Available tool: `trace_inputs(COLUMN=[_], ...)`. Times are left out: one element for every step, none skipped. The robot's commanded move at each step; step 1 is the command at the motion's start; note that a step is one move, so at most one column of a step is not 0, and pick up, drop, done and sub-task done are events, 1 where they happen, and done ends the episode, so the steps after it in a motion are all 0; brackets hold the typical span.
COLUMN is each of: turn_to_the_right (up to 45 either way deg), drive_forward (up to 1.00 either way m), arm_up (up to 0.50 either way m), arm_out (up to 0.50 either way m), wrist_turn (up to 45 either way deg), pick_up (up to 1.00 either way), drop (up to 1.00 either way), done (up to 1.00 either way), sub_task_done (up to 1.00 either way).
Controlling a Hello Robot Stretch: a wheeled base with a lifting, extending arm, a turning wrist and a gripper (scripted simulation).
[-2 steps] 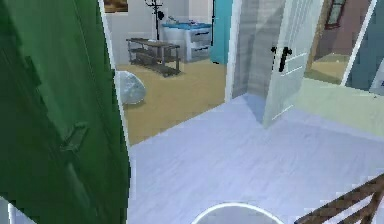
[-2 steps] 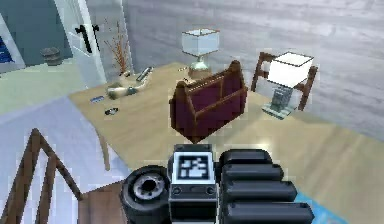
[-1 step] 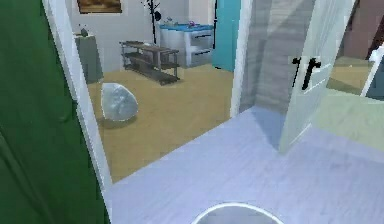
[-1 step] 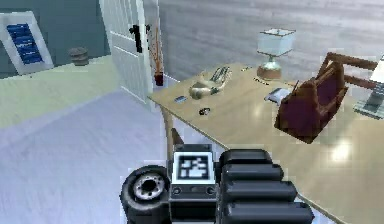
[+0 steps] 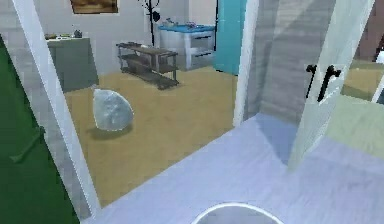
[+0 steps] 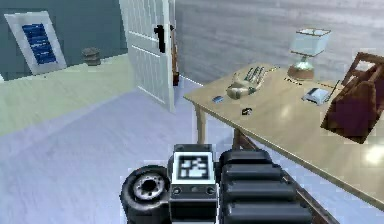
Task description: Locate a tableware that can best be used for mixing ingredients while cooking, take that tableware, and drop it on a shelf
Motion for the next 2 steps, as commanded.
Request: trace_inputs(turn_to_the_right=[-9.0, 0.0], drive_forward=[0.00, 1.00], arm_up=[0.00, 0.00], arm_out=[0.00, 0.00], wrist_turn=[0.0, 0.0], pick_up=[0.00, 0.00], drop=[0.00, 0.00], done=[0.00, 0.00], sub_task_done=[0.00, 0.00])
